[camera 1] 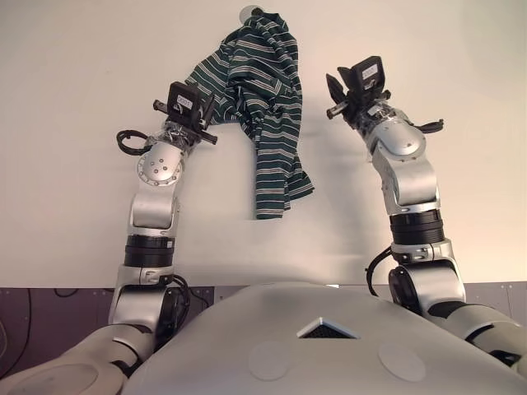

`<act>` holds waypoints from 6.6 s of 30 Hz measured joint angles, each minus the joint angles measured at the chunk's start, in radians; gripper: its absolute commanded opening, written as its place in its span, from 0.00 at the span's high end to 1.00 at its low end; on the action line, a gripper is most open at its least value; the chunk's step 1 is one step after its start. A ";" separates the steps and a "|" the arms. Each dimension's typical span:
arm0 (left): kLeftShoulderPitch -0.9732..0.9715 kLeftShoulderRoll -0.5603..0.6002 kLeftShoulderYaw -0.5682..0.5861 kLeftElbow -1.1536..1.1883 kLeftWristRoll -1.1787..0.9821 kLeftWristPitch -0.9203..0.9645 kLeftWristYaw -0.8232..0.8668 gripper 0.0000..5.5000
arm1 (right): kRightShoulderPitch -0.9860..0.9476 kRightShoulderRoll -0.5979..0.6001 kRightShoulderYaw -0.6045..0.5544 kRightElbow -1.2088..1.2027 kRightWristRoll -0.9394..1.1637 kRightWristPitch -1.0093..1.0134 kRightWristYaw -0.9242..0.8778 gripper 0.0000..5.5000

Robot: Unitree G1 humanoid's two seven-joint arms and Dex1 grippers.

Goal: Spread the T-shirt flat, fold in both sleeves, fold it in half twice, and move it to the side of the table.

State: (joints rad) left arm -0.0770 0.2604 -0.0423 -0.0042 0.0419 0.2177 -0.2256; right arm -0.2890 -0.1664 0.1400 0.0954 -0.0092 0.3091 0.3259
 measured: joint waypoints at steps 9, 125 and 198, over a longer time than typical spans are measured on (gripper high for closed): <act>0.144 0.085 -0.070 -0.268 -0.102 0.120 -0.220 0.71 | 0.007 -0.171 0.051 -0.144 0.068 0.089 0.290 0.80; 0.159 0.015 0.038 -0.520 -0.349 0.373 -0.107 0.57 | -0.400 -0.058 0.102 -0.071 0.076 0.065 0.441 1.00; -0.495 0.100 0.336 0.073 -0.699 0.451 -0.239 1.00 | -0.547 -0.079 -0.304 0.231 0.320 0.117 0.172 1.00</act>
State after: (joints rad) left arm -0.5723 0.3608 0.2935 0.0688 -0.6573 0.6683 -0.4647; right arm -0.8365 -0.2454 -0.1635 0.3260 0.3107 0.4258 0.4982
